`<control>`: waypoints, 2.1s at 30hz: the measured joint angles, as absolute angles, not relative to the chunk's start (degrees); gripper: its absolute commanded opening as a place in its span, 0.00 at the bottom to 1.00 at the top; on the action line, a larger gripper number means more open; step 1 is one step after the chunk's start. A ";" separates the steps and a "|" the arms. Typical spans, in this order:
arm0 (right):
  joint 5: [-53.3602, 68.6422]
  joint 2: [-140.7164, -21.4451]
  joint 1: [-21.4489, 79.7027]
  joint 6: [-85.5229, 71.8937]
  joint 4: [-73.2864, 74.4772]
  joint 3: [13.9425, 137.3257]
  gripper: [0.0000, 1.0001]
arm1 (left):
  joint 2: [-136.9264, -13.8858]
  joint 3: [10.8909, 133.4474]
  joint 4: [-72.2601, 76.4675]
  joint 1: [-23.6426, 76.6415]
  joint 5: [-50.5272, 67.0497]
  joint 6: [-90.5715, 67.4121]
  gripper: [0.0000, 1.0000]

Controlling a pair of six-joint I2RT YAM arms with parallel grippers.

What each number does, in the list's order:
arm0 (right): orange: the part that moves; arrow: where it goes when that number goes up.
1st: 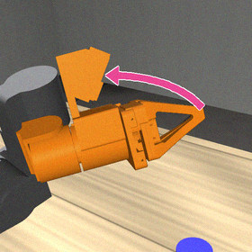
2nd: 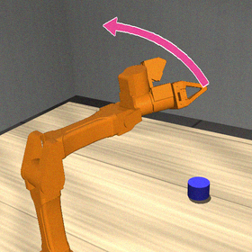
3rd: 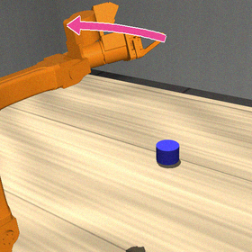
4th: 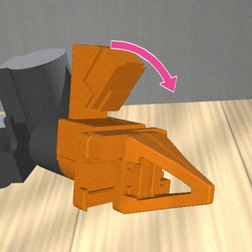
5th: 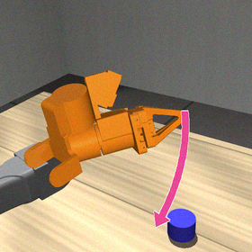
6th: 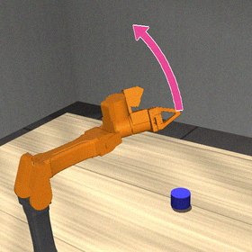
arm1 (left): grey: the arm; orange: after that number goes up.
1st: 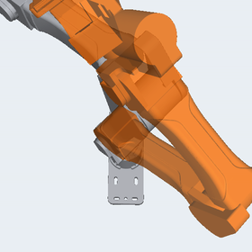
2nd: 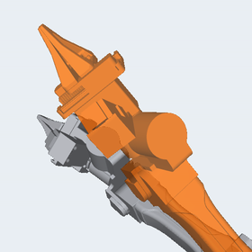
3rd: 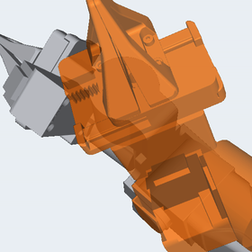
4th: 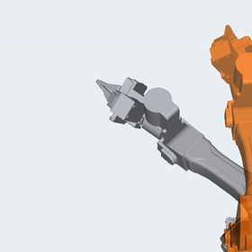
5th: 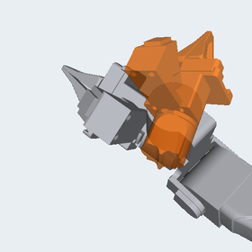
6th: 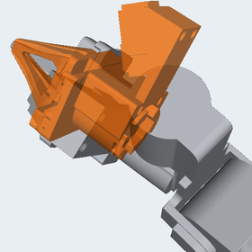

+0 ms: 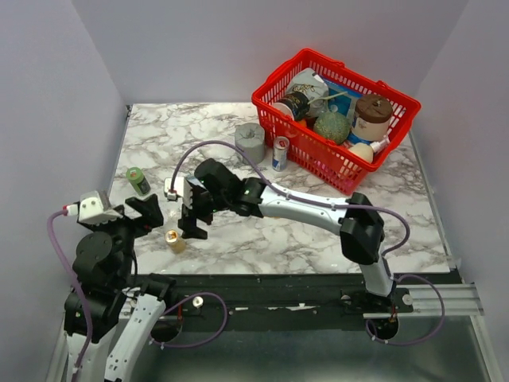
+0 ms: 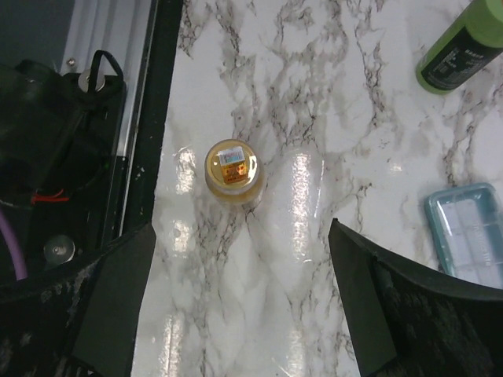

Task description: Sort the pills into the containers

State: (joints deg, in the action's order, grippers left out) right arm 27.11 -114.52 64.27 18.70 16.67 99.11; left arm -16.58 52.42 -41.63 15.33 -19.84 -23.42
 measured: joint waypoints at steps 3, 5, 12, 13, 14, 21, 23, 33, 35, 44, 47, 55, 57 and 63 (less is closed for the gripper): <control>23.70 -118.65 65.78 15.00 16.82 102.78 1.00 | -13.21 53.39 -43.83 15.33 -23.05 -24.58 0.99; 21.76 -120.92 66.70 13.58 16.99 104.71 1.00 | -11.53 55.37 -44.86 15.33 -25.43 -24.99 0.99; 16.38 -128.53 68.75 11.05 18.65 112.64 0.99 | -7.46 59.79 -45.52 15.33 -31.64 -24.91 0.99; 15.66 -129.82 69.06 10.92 19.33 114.37 0.99 | -6.83 59.96 -45.54 15.33 -32.21 -24.84 0.99; 15.18 -130.76 69.30 10.90 19.55 115.46 0.99 | -6.35 60.03 -45.56 15.33 -32.60 -24.77 0.99; 11.18 -132.81 70.94 11.00 20.95 116.40 0.89 | -5.04 60.10 -46.17 15.40 -33.98 -24.58 0.99; 9.58 -133.58 71.59 11.09 21.19 117.14 0.75 | -5.04 60.07 -46.22 15.40 -33.98 -24.58 0.99; 5.50 -133.78 72.31 13.50 21.06 116.64 0.08 | -4.40 59.79 -47.53 16.27 -32.40 -24.40 0.99; 5.45 -131.20 71.92 13.67 21.21 113.25 0.06 | -4.40 59.51 -47.81 16.64 -30.11 -24.18 0.99; 18.85 -99.53 59.42 13.65 23.57 89.86 0.03 | -4.29 50.04 -38.30 18.13 -7.92 -21.74 0.99; 25.39 -89.84 51.37 13.96 23.55 86.72 0.03 | -5.89 41.58 -27.68 18.13 6.81 -20.95 0.99; 42.52 -77.65 39.13 12.47 23.62 74.37 0.02 | -20.43 19.81 9.04 18.57 32.25 -24.38 0.99; 45.84 -77.56 38.17 11.18 23.55 72.53 0.02 | -25.30 19.81 16.58 19.66 35.55 -24.97 0.99; 52.18 -77.56 36.99 7.18 20.97 70.61 0.01 | -34.22 21.15 25.96 30.30 37.21 -20.95 0.99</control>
